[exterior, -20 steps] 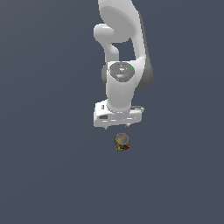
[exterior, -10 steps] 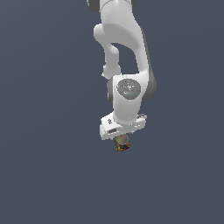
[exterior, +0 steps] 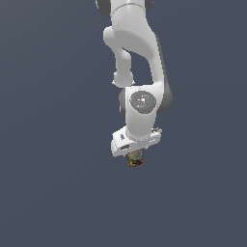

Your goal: Pick up the object and move it to a goal position.

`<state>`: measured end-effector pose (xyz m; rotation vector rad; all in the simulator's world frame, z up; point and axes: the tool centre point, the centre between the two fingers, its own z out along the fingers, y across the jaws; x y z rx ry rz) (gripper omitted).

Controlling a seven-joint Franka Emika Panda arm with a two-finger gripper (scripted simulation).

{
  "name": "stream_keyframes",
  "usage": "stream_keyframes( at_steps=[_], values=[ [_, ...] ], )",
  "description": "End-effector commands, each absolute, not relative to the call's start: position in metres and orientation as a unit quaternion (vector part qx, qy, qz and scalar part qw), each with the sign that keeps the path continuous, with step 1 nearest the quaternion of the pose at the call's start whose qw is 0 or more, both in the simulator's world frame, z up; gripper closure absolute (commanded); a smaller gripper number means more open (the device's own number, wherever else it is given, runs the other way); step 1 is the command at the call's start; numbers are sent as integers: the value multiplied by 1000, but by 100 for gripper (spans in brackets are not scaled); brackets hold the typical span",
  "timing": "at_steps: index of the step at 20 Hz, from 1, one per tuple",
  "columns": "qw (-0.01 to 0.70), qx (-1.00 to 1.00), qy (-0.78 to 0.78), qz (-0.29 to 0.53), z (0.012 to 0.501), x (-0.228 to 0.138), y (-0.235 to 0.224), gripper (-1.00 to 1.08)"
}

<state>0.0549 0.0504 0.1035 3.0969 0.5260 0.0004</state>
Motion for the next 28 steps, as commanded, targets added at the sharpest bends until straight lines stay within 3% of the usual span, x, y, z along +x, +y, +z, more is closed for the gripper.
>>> stream_keyframes(
  at_steps=[1,13,14,28],
  values=[
    [0,986,168,0,95,54,50,-92],
    [0,985,170,0,58,55,51,-92],
    [0,985,170,0,58,55,51,108],
    [0,986,170,-1,58,53,43,108]
  ],
)
